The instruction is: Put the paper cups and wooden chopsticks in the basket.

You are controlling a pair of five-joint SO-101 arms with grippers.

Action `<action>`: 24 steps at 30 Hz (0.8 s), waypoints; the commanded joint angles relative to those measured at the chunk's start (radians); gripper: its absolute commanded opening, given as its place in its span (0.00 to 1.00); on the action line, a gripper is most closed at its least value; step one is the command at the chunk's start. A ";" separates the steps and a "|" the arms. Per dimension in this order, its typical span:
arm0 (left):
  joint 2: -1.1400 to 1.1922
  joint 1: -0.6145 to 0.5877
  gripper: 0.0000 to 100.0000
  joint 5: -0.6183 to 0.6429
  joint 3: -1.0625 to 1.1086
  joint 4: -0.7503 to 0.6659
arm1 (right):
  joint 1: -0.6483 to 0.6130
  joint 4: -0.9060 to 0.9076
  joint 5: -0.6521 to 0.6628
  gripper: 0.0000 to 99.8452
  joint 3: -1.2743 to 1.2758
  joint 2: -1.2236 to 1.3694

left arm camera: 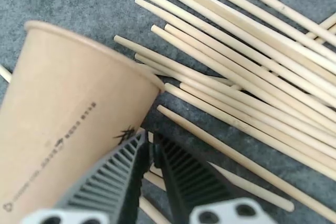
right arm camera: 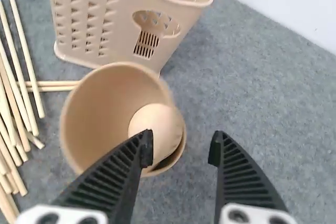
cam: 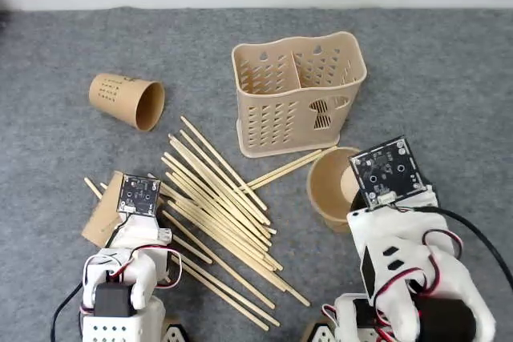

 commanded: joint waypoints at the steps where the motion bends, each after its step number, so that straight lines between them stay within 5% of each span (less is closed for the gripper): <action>1: -0.015 0.000 0.01 0.008 -0.018 0.005 | 0.008 -0.039 -0.014 0.19 -0.006 0.010; 14: -0.015 0.000 0.01 0.008 -0.018 0.005 | 0.010 -0.061 -0.009 0.19 0.048 0.082; 19: -0.015 0.000 0.01 0.008 -0.018 0.005 | 0.191 -0.245 0.038 0.18 0.126 0.153; 24: -0.015 0.000 0.01 0.008 -0.018 0.005 | 0.251 -0.360 0.078 0.05 0.146 0.272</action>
